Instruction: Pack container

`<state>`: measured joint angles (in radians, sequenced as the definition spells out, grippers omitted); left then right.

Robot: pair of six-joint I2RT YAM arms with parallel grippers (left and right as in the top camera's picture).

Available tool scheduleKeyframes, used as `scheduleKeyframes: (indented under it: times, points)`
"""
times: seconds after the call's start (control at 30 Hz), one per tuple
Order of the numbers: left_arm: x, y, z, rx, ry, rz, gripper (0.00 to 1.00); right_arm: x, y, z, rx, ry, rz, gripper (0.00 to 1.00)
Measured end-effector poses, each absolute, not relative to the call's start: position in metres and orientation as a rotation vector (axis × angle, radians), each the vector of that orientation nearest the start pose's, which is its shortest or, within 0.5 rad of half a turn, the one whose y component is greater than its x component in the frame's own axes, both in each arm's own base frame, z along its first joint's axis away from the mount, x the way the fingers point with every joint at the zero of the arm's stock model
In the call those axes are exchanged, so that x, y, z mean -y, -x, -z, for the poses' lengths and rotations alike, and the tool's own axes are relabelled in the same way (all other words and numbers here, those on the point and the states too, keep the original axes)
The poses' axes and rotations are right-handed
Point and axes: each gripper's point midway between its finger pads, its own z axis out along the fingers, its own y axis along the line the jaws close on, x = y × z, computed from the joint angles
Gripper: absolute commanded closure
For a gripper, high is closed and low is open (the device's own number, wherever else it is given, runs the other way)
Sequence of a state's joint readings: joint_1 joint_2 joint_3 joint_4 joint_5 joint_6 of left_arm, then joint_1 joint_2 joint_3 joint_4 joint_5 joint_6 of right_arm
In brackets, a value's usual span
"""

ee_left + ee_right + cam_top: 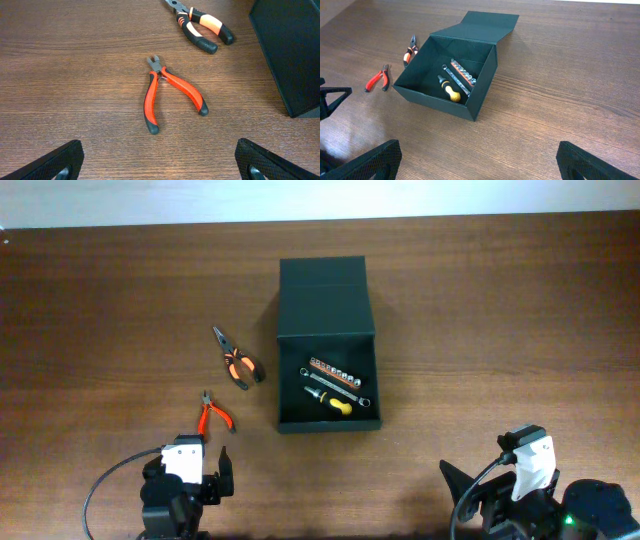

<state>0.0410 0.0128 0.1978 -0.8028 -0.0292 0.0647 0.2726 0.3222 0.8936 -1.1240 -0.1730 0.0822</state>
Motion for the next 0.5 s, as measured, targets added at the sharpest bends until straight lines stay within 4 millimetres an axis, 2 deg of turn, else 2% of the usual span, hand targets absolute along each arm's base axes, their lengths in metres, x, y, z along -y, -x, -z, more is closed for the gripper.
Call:
scheduleKeyframes:
  times: [0.27,0.5]
  points:
    - [-0.013,-0.185,-0.078,-2.195,-0.009,-0.092,0.01,-0.069,-0.137,-0.252,-2.118,0.305,-0.394,0.01]
    - [-0.012,-0.164,-0.052,-2.414,-0.015,-0.084,0.01,-0.069,-0.137,-0.253,-2.116,0.305,-0.394,0.01]
